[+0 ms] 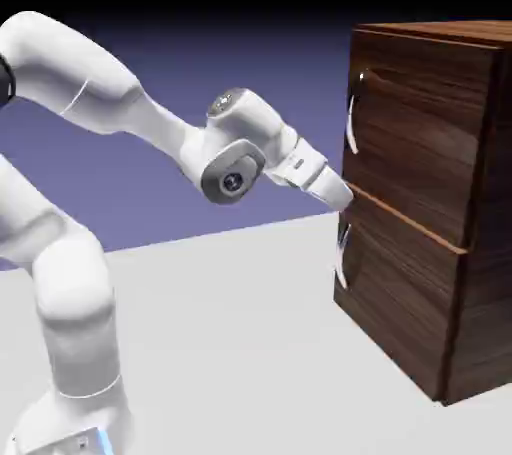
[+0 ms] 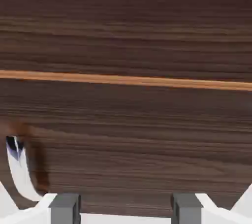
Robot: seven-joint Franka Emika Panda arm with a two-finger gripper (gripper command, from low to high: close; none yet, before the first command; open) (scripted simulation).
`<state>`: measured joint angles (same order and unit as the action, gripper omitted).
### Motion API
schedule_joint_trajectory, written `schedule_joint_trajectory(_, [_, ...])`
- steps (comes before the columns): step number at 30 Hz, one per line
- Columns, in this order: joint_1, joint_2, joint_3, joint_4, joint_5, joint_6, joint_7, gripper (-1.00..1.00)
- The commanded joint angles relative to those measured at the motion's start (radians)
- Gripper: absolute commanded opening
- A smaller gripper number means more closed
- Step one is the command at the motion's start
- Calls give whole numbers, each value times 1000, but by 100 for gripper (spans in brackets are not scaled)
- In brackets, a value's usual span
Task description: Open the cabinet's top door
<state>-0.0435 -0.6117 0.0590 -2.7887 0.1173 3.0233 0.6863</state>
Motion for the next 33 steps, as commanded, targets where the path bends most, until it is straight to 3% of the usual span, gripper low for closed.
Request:
schedule_joint_trajectory(1, [-21,-15,22,8,44,-5,-20,0])
schedule_joint_trajectory(33, [-679,-510,721,261,1435,-167,-669,0])
